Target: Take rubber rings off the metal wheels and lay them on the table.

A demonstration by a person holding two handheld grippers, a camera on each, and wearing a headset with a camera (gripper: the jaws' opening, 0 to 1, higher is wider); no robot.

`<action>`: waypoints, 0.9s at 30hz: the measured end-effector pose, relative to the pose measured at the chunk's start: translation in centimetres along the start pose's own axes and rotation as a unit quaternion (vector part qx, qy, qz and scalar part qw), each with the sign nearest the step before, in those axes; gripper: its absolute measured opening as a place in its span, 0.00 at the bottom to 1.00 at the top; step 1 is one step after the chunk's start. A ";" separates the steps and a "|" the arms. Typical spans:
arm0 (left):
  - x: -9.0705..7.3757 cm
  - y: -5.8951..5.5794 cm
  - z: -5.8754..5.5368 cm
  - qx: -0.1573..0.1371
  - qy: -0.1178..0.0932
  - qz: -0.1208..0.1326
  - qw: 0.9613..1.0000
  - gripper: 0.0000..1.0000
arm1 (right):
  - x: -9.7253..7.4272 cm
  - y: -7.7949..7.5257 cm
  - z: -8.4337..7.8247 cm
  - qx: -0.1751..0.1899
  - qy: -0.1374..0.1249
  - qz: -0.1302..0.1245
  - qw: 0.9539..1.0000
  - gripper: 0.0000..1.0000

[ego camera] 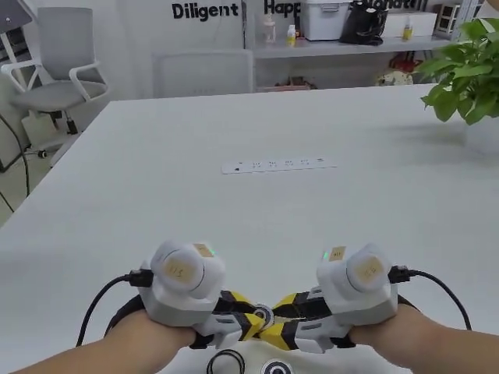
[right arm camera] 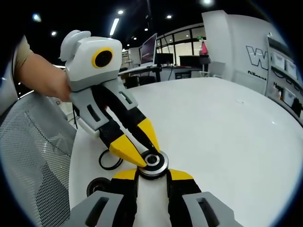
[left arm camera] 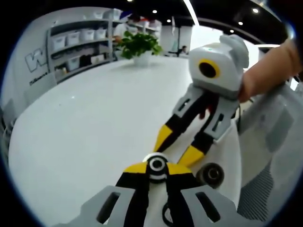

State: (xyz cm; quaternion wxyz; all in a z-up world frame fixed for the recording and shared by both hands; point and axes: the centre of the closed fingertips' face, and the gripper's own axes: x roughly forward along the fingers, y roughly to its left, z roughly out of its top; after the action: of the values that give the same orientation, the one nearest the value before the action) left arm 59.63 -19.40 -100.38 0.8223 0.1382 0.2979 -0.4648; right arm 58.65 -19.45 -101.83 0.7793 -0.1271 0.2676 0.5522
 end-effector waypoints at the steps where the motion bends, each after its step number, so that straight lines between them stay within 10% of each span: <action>1: 0.0 0.0 0.0 0.000 0.000 0.000 1.000 0.13 | 0.0 0.0 0.0 -0.001 0.001 0.000 1.000 0.20; 27: 0.0 0.0 0.0 0.001 0.001 0.004 1.000 0.13 | -0.7 -0.6 -0.9 0.043 0.021 -0.003 0.999 0.00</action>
State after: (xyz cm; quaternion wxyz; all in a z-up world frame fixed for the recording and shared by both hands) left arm 59.61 -19.41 -100.37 0.8235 0.1405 0.2982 -0.4616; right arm 58.84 -20.62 -102.25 0.7797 -0.1056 0.3069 0.5354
